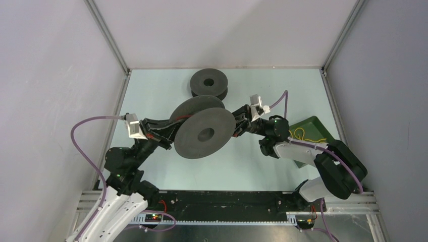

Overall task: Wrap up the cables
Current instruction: Wrap the cable around the cable reel.

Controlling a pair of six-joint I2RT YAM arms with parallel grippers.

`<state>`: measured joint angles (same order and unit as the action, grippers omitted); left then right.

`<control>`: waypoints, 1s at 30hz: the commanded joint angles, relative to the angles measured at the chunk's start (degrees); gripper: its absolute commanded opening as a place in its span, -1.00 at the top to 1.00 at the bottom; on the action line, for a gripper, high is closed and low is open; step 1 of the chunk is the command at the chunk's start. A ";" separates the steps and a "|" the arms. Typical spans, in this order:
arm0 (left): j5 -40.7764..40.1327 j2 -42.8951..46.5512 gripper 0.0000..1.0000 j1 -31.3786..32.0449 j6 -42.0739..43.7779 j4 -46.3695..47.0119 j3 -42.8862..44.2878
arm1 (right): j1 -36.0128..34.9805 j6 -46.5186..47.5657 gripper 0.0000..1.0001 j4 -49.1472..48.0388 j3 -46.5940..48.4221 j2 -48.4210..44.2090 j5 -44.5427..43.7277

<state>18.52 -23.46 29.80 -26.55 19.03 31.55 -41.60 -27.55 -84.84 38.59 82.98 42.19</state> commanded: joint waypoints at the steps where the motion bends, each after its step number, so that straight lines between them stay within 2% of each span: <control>1: -6.61 -0.51 1.00 -0.36 -5.13 13.05 0.26 | -3.08 0.77 0.96 -1.42 0.36 1.74 -0.65; 8: -7.70 0.28 1.00 -0.35 -4.33 13.33 -0.43 | -2.57 -2.24 0.92 -1.48 0.63 1.47 -0.60; 16: -8.30 0.74 1.00 -0.36 -2.96 12.19 -0.54 | 0.92 -5.62 0.57 -1.47 -0.10 -0.34 0.90; 30: -8.81 0.80 1.00 -0.45 -2.26 10.62 0.21 | 8.27 -8.63 0.54 -1.46 -3.37 -3.46 3.13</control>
<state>12.36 -23.18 29.69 -28.45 25.15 29.78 -35.51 -35.03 -84.36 36.18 81.43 43.75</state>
